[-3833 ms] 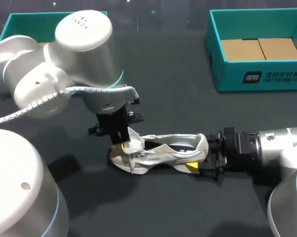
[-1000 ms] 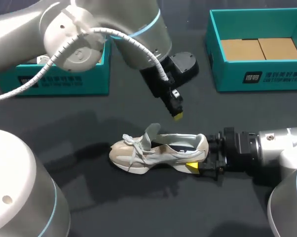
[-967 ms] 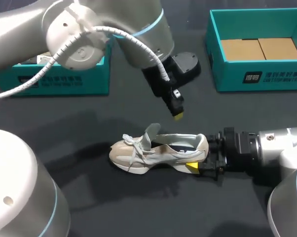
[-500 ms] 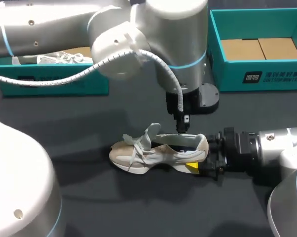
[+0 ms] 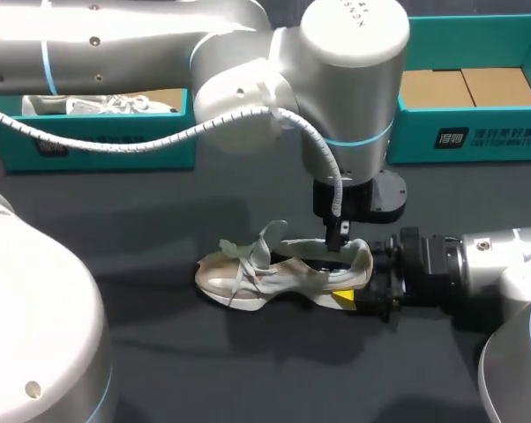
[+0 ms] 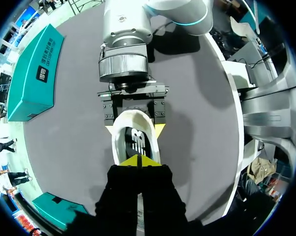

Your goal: Take the shoe out of the shoebox, open the shoe tongue, remove and reinsert the insole, then place the shoe into the shoebox

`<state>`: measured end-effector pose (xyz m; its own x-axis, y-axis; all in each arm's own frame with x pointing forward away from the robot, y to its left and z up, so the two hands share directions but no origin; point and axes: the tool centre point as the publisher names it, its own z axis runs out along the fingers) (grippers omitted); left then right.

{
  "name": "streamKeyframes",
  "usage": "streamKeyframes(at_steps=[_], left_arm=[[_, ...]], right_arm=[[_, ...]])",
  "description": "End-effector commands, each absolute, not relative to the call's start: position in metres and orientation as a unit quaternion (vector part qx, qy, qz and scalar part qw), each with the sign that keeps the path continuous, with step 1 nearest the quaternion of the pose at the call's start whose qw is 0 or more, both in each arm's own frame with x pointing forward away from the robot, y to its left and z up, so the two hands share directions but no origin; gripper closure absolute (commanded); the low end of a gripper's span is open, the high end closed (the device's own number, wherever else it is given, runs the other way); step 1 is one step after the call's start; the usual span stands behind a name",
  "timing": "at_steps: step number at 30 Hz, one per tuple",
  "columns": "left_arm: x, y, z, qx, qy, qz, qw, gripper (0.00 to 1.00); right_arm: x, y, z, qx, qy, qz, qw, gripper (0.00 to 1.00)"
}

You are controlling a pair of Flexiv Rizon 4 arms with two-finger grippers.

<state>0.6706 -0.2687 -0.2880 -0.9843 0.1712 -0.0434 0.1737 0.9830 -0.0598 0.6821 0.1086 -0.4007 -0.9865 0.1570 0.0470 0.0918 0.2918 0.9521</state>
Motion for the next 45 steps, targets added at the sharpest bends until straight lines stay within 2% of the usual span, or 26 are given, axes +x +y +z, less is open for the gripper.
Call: streamKeyframes(at_steps=[1, 11, 24, 34, 45], left_arm=[[0.682, -0.27, -0.323, 0.115, 0.991, -0.067, -0.009, 1.0], [0.684, -0.267, -0.322, 0.12, 0.99, -0.073, -0.012, 1.0], [0.68, -0.261, -0.37, 0.107, 0.992, -0.031, -0.054, 1.0], [0.677, -0.237, -0.375, 0.109, 0.989, -0.018, -0.095, 1.0], [0.669, -0.22, -0.377, 0.104, 0.989, -0.012, -0.103, 1.0]], right_arm=[[0.681, 0.11, -0.4, 0.078, 0.805, 0.588, 0.027, 1.0], [0.681, 0.11, -0.4, 0.078, 0.805, 0.588, 0.027, 1.0], [0.681, 0.11, -0.4, 0.078, 0.805, 0.588, 0.027, 1.0], [0.681, 0.11, -0.4, 0.078, 0.805, 0.588, 0.027, 1.0], [0.681, 0.11, -0.4, 0.078, 0.805, 0.588, 0.027, 1.0]])
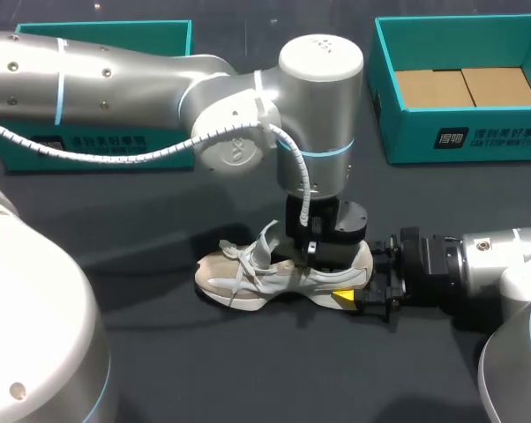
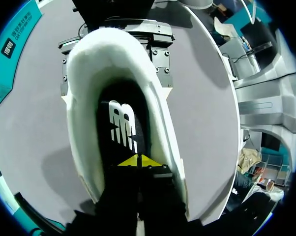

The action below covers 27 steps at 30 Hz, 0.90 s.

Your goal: Take the shoe out of the shoebox, open the shoe tongue, remove and reinsert the insole, then place the shoe into the shoebox

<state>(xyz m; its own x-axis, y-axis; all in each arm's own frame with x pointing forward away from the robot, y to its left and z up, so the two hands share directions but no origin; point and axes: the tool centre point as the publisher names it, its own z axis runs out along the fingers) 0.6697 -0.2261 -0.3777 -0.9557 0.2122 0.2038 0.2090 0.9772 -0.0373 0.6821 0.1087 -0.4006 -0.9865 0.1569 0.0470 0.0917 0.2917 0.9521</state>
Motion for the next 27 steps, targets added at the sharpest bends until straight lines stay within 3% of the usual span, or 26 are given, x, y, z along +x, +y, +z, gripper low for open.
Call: streamKeyframes(at_steps=[1, 2, 5, 7, 21, 27], left_arm=[[0.669, -0.219, -0.377, -0.103, -0.989, 0.012, 0.103, 1.0], [0.668, -0.218, -0.377, -0.102, -0.989, 0.013, 0.103, 0.97], [0.667, -0.217, -0.376, -0.097, -0.99, 0.015, 0.097, 0.71], [0.667, -0.217, -0.378, -0.094, -0.991, 0.014, 0.094, 0.66], [0.675, -0.232, -0.418, -0.055, -0.998, 0.009, 0.012, 0.6], [0.688, -0.234, -0.426, -0.029, -0.999, -0.001, -0.027, 0.73]], right_arm=[[0.681, 0.11, -0.4, 0.078, 0.805, 0.588, 0.027, 1.0], [0.681, 0.11, -0.4, 0.078, 0.805, 0.588, 0.027, 1.0], [0.681, 0.11, -0.4, 0.078, 0.805, 0.588, 0.027, 1.0], [0.681, 0.11, -0.4, 0.078, 0.805, 0.588, 0.027, 1.0], [0.681, 0.11, -0.4, 0.078, 0.805, 0.588, 0.027, 1.0], [0.681, 0.11, -0.4, 0.078, 0.805, 0.588, 0.027, 1.0]])
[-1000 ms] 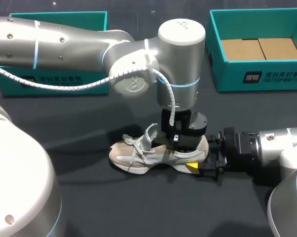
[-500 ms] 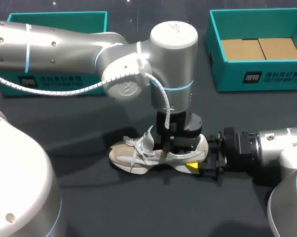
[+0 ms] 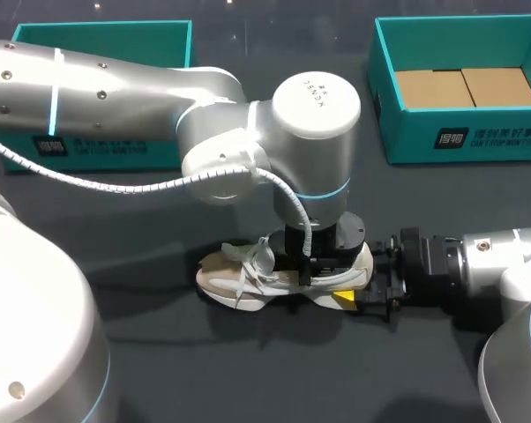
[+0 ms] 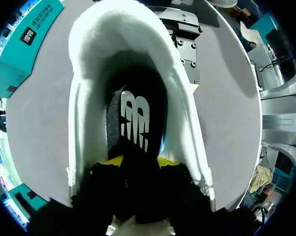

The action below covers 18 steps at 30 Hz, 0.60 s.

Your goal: Take the shoe out of the shoebox, open the shoe tongue, remove and reinsert the insole, then place the shoe into the shoebox

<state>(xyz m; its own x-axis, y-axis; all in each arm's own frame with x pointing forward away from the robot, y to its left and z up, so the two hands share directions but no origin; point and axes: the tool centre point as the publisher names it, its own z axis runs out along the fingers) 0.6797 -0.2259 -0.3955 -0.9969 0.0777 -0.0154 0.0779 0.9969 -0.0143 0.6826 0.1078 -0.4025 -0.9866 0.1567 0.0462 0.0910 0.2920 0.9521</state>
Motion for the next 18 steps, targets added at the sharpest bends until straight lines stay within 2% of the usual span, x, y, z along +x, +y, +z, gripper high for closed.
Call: streamKeyframes(at_steps=[1, 6, 18], left_arm=[[0.69, -0.234, -0.426, 0.025, 0.999, 0.002, 0.032, 0.77], [0.702, -0.23, -0.425, 0.008, 1.0, 0.005, 0.028, 1.0], [0.693, -0.205, -0.398, 0.021, 0.997, -0.071, -0.025, 1.0]], right_arm=[[0.681, 0.11, -0.4, 0.078, 0.805, 0.588, 0.027, 1.0], [0.681, 0.11, -0.4, 0.078, 0.805, 0.588, 0.027, 1.0], [0.681, 0.11, -0.4, 0.078, 0.805, 0.588, 0.027, 1.0]])
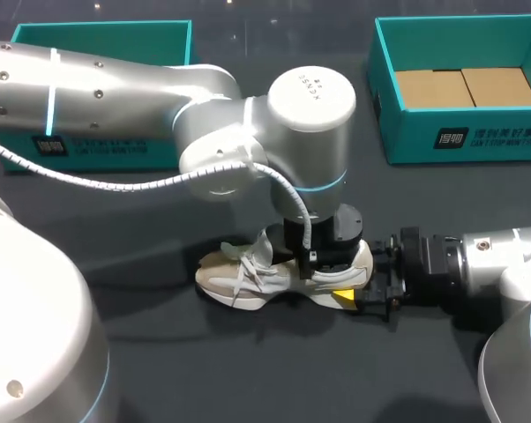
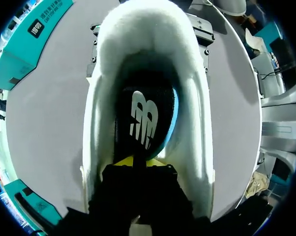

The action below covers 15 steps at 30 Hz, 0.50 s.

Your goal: Take the shoe out of the shoebox, open the shoe tongue, remove and reinsert the insole, then place the shoe into the shoebox

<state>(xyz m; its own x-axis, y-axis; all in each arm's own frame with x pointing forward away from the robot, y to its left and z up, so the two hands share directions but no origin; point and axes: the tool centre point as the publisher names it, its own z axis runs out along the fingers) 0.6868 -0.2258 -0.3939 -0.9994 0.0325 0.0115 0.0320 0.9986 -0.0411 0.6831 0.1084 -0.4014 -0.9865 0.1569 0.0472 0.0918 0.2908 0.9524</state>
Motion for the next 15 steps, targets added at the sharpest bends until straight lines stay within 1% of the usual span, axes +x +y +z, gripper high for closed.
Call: streamKeyframes(at_steps=[1, 9, 15], left_arm=[[0.692, -0.203, -0.394, -0.02, -0.996, 0.08, 0.027, 1.0], [0.687, -0.19, -0.368, -0.009, -0.99, 0.136, 0.023, 1.0], [0.689, -0.193, -0.358, -0.012, -0.984, 0.173, 0.037, 1.0]], right_arm=[[0.681, 0.11, -0.4, 0.078, 0.805, 0.588, 0.027, 1.0], [0.681, 0.11, -0.4, 0.078, 0.805, 0.588, 0.027, 1.0], [0.681, 0.11, -0.4, 0.078, 0.805, 0.588, 0.027, 1.0]])
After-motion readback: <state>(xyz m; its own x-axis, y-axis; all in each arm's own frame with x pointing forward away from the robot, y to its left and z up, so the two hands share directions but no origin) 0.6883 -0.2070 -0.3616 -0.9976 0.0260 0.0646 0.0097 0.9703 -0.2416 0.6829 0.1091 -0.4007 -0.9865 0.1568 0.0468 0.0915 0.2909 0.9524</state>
